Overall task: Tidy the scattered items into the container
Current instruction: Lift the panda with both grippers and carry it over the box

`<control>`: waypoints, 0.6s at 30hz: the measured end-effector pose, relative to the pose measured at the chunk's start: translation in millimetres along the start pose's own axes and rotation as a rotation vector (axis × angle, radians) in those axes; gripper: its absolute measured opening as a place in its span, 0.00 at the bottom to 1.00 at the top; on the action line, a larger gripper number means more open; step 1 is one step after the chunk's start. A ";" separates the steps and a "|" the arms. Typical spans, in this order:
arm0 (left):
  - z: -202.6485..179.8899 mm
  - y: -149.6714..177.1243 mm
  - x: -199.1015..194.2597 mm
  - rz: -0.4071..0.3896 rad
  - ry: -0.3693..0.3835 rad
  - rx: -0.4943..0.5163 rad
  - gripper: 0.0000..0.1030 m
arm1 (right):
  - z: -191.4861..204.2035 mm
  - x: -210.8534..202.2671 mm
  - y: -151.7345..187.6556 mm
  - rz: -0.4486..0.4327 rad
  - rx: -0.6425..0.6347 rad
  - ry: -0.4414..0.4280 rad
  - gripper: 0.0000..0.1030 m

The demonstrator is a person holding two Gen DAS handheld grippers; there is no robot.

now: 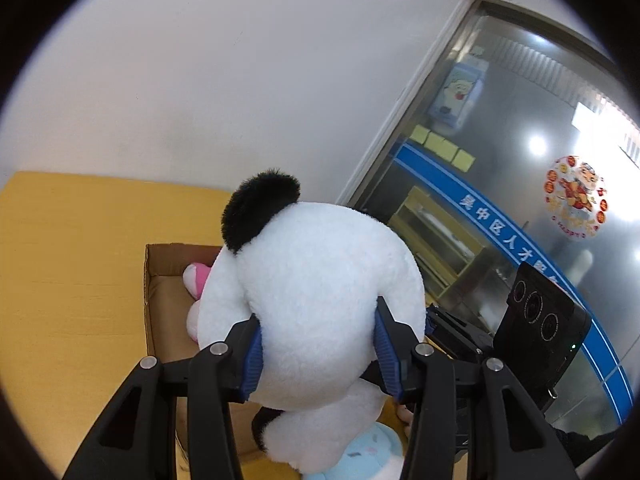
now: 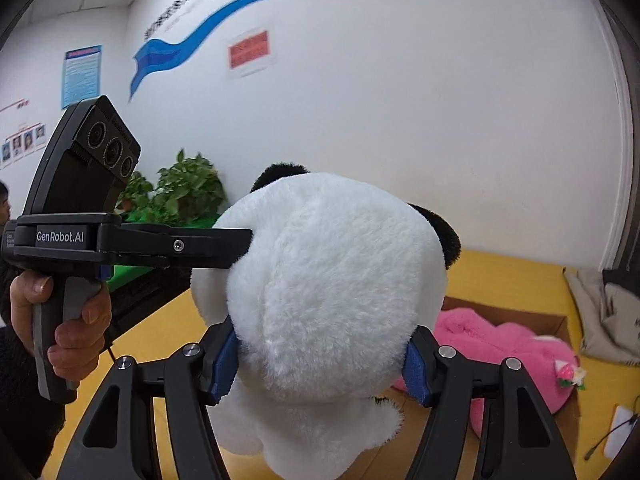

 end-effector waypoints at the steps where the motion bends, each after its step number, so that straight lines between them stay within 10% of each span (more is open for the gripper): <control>1: 12.2 2.8 12.0 0.017 -0.007 -0.028 0.45 | -3.0 13.7 6.4 0.019 0.023 0.003 0.70; 10: 124.3 65.5 80.7 0.158 -0.100 -0.229 0.45 | -6.8 129.8 102.2 0.359 0.183 0.016 0.70; 18: 147.0 86.0 73.2 0.185 -0.154 -0.228 0.48 | 7.5 149.3 127.7 0.504 0.203 0.030 0.70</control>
Point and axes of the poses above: each gripper's, at about its wrist camera, not at the fingertips, and x roughly the way its jaws point, z to its left, y to its underside, the point moved 9 cm from there along x, roughly the way its jaws point, and after that the axes turned 11 degrees about y, right-handed, at the moved point
